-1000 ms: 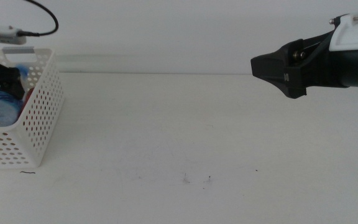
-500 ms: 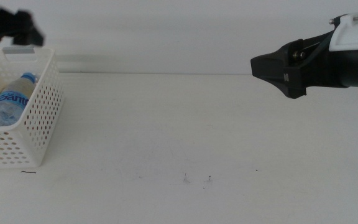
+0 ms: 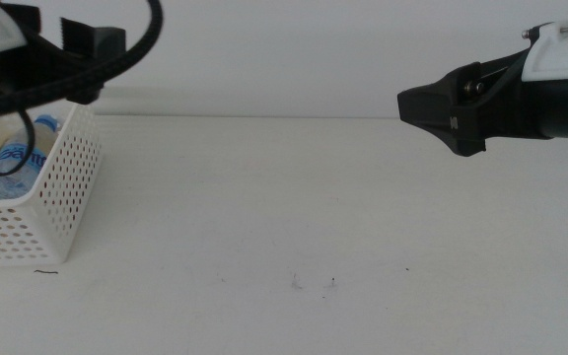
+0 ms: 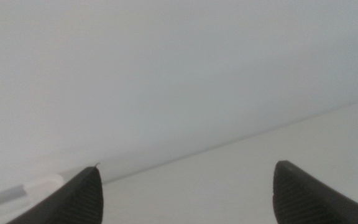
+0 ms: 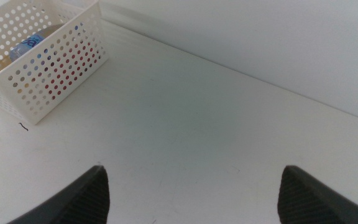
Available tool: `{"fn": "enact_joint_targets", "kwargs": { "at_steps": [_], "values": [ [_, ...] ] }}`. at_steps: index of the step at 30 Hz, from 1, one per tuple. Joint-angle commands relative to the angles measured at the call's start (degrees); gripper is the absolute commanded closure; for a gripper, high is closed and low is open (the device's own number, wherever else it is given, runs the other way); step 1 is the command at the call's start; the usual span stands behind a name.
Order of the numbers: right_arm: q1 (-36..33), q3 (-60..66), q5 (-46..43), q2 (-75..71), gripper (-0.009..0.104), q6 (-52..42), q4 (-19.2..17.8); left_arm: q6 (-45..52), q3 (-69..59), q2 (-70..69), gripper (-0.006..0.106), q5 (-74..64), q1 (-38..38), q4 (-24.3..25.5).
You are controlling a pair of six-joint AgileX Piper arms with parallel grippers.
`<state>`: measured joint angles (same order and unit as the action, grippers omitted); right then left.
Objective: Use arms to grab the bottles and put them into the dustbin to the left of the table.
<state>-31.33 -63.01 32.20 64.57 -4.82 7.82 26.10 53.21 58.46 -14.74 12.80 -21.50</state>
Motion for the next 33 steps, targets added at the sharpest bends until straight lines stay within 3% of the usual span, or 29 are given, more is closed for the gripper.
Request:
{"fn": "enact_joint_targets", "kwargs": {
  "at_steps": [1,11,20,23,27,33],
  "values": [
    [-0.1,-0.5,-0.5,-0.3,0.013,-0.2,-0.2,-0.6,-0.7,-1.1,0.007,2.4,0.4,0.3],
    [-0.1,-0.5,-0.5,-0.3,0.013,-0.2,-0.2,-0.6,-0.7,-1.2,0.007,2.4,0.4,3.5],
    [0.2,1.7,-3.0,-0.9,0.013,-0.2,-0.9,-0.6,-1.9,-1.2,0.007,3.0,0.4,3.5],
    [2.6,7.7,-11.4,-3.8,0.013,-0.2,-3.5,-0.6,-6.9,-4.6,0.007,7.8,0.4,2.5],
    [8.3,22.3,-21.8,-10.8,0.013,-0.2,-7.8,-0.6,-21.4,-15.6,0.007,14.2,-1.2,5.9],
    [19.1,45.4,-23.0,-30.8,0.013,-0.2,-6.4,-0.6,-38.9,-36.7,0.007,10.8,-8.8,7.3]
  ]
}}
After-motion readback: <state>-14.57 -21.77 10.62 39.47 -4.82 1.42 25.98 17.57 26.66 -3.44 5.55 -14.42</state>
